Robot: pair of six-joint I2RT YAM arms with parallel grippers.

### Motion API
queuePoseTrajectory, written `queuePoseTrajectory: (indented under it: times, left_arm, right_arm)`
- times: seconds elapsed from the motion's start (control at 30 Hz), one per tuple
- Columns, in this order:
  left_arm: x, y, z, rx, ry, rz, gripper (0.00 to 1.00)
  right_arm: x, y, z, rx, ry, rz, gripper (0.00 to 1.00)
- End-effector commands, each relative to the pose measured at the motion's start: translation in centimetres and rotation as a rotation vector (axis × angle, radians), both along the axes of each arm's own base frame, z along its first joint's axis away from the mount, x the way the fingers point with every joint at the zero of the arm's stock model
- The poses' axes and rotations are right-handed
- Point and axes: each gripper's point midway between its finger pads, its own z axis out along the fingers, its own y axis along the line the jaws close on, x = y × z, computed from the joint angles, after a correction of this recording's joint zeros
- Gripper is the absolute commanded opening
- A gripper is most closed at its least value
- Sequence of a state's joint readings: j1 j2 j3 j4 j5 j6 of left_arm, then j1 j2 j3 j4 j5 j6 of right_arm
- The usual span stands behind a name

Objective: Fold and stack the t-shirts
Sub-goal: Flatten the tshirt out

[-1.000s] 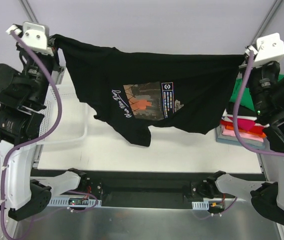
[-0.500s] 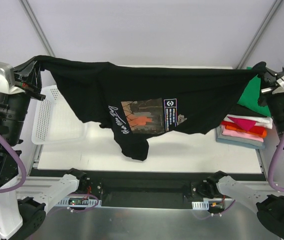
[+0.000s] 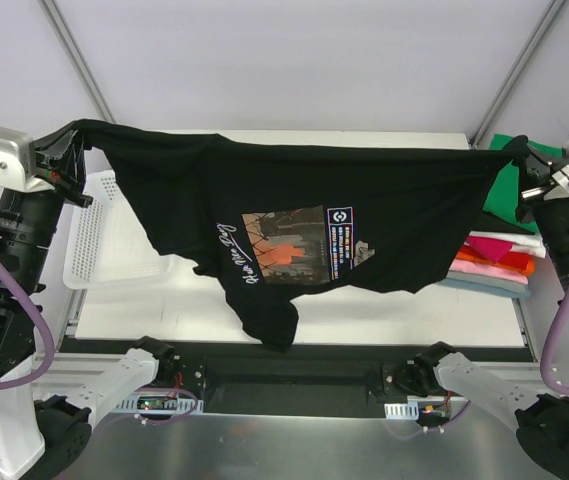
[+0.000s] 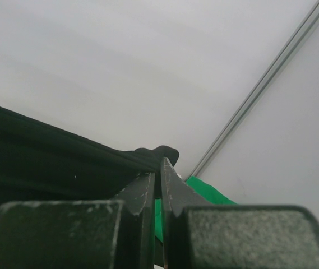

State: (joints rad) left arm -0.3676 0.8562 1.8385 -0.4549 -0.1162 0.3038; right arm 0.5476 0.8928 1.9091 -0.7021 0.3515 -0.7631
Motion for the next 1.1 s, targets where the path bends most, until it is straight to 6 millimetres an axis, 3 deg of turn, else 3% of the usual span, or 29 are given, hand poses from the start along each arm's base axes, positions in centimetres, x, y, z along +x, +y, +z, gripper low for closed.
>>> queuePoseTrajectory:
  times: [0.0, 0.2, 0.47, 0.67, 0.97, 1.07]
  left_arm:
    - [-2.0, 1.4, 1.5, -0.033, -0.072, 0.035, 0.00]
    - [-2.8, 1.2, 0.0, -0.020, -0.051, 0.008, 0.00]
    - [-6.5, 3.0, 2.0, -0.043, -0.127, 0.032, 0.00]
    - [-8.4, 3.3, 2.7, -0.051, -0.158, 0.022, 0.00]
    - [-10.1, 2.4, 2.3, -0.024, -0.167, -0.049, 0.00]
    - [-9.8, 2.2, 2.3, -0.017, -0.159, -0.049, 0.00]
  right_arm:
    - [-0.8, -0.7, 0.6, 0.045, -0.033, -0.012, 0.01]
    - [-1.3, -0.6, -0.1, 0.040, -0.027, 0.009, 0.01]
    - [-3.2, -1.9, 1.2, 0.073, -0.082, -0.002, 0.01]
    - [-3.5, -2.0, 1.0, 0.075, -0.081, -0.004, 0.01]
    - [-3.7, -2.1, 1.0, 0.081, -0.087, -0.008, 0.01]
    - [-3.5, -2.2, 0.8, 0.075, -0.081, -0.016, 0.01]
